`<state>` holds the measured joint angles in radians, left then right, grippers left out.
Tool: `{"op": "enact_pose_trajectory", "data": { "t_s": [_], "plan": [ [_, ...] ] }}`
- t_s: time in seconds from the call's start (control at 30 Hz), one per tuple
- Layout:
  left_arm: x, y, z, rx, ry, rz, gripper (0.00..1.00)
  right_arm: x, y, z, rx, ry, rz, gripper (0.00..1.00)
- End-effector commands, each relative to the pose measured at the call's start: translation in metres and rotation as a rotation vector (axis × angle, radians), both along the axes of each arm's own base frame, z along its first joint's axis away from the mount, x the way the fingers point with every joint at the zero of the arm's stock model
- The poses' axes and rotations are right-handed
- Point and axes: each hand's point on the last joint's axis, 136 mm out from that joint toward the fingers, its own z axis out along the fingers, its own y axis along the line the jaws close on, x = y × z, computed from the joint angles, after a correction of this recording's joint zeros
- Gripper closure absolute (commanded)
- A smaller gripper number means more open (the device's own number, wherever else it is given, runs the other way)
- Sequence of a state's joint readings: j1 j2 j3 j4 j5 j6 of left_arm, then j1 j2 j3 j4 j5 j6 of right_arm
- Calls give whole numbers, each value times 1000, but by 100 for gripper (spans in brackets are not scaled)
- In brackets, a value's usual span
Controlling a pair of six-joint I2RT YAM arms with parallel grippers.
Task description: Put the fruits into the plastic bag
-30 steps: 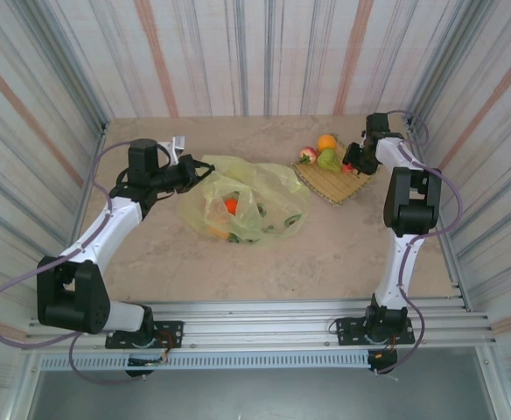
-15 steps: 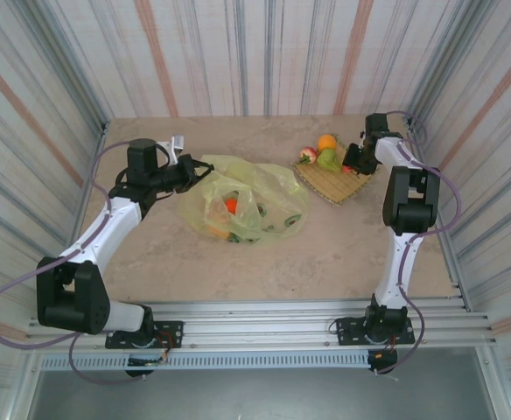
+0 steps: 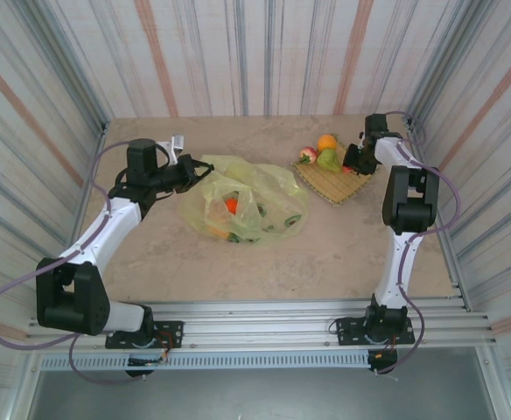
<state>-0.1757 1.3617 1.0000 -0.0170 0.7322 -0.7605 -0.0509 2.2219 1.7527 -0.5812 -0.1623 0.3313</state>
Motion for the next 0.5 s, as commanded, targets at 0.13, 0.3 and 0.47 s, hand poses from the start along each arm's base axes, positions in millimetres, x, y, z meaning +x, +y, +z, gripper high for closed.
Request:
{"op": "enact_pose_trajectory", "data": {
  "t_s": [0.13,0.3,0.47],
  "plan": [
    [-5,3,12,-15,-35,-3,100,-1,2,-6,14,24,20,58],
    [-4,3,12,-15,-34,-3,100,-1,0,3,7,8,19,61],
    [-4,2,11,-19,-30,-5,100,-3,-5,25,0,-32,8,63]
  ]
}}
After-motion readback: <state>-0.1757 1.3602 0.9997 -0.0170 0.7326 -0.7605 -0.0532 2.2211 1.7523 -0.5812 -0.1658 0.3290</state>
